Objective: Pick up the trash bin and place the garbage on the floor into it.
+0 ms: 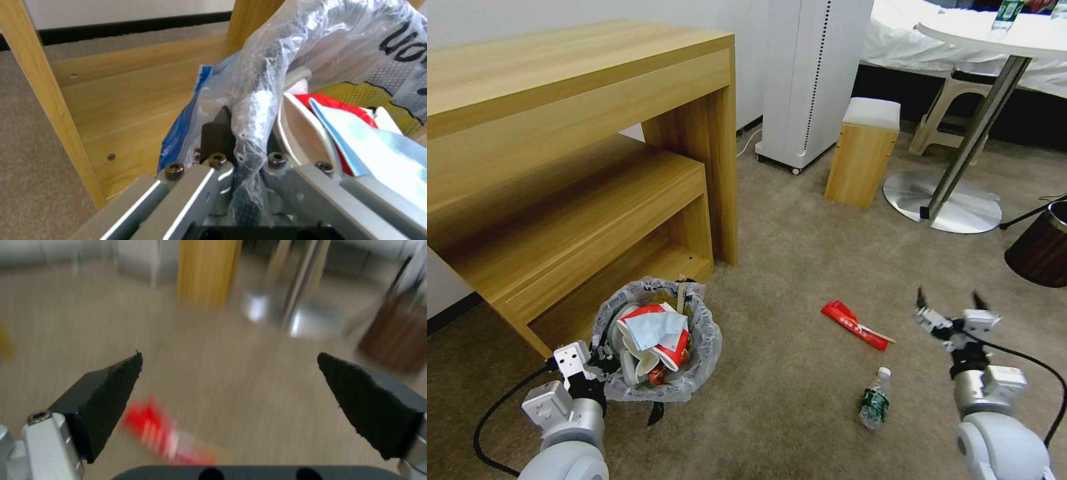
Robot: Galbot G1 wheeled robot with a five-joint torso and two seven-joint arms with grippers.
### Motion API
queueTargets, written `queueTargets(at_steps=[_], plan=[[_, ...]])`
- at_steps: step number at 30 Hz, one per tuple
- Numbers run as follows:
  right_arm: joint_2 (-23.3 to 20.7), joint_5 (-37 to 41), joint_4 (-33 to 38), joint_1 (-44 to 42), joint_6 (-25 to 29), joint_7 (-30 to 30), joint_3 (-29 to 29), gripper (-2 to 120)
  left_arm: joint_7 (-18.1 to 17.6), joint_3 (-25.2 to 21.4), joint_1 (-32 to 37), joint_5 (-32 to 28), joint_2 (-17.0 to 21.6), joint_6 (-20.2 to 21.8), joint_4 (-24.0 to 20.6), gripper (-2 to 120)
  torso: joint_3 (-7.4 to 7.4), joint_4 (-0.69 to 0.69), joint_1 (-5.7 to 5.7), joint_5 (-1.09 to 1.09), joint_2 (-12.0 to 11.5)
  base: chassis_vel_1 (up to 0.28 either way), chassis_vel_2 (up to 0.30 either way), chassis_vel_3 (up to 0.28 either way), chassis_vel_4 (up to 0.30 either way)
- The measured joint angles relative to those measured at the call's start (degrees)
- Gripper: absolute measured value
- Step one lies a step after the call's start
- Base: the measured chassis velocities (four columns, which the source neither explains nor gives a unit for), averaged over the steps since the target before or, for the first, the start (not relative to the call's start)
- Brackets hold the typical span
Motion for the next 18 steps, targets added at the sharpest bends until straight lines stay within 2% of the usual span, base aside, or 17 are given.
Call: queueTargets(at_steps=[1, 2, 3, 4, 6, 8, 11, 12, 18], plan=[[-2.52, 7.31, 0.0, 0.85, -13.82, 4.27, -2.24, 100, 0.01, -0.19, 0.25, -0.2, 0.13, -0.01, -0.07, 1, 0.01, 0.0, 0.0, 0.0, 0.0, 0.0, 0.0, 0.0, 0.0], [-3.64, 9.59, -0.43, 1.62, -18.74, 5.87, -3.07, 100, 0.01, -0.3, 0.35, -0.34, 0.23, -0.01, -0.2, 1, 0.01, 0.0, 0.0, 0.0, 0.0, 0.0, 0.0, 0.0, 0.0], [-4.46, 10.65, -1.14, 2.26, -21.77, 6.69, -3.64, 100, 0.01, -0.39, 0.39, -0.45, 0.29, -0.01, -0.29, 1, 0.0, 0.01, 0.0, 0.0, 0.0, 0.0, 0.0, 0.0, 0.0], [-4.46, 10.65, -1.14, 2.26, -21.77, 6.69, -3.64, 100, 0.01, -0.39, 0.39, -0.45, 0.29, -0.01, -0.29, 1, 0.0, 0.01, 0.0, 0.0, 0.0, 0.0, 0.0, 0.0, 0.0], [-6.56, 11.94, -4.28, 4.14, -27.44, 7.41, -5.45, 100, -0.02, -0.57, 0.52, -0.72, 0.48, -0.02, -0.57, 1, 0.0, 0.01, 0.0, 0.0, 0.0, 0.0, 0.0, 0.0, 0.0], [-6.73, 12.06, -4.66, 4.38, -28.01, 7.39, -5.7, 100, -0.03, -0.58, 0.53, -0.73, 0.48, -0.02, -0.58, 1, 0.0, 0.01, 0.0, 0.0, 0.0, 0.0, 0.0, 0.0, 0.0], [-6.87, 12.58, -9.4, 6.68, -31.58, 5.89, -8.07, 100, -0.07, -0.51, 0.69, -0.87, 0.56, -0.02, -0.72, 1, 0.01, 0.01, 0.0, -0.01, 0.0, 0.0, 0.0, 0.0, 0.0], [-5.84, 11.87, -12.75, 7.88, -31.7, 5.17, -9.22, 100, -0.09, -0.4, 0.82, -1.17, 0.64, -0.02, -0.84, 1, 0.01, 0.0, 0.0, -0.02, 0.0, 0.0, 0.0, 0.0, 0.0], [-3.41, 11.42, -20.25, 10.94, -31.55, 2.68, -10.6, 100, -0.12, -0.13, 0.98, -1.58, 0.73, -0.01, -0.92, 1, 0.01, 0.0, 0.0, -0.01, 0.0, 0.0, 0.0, 0.0, 0.0]])
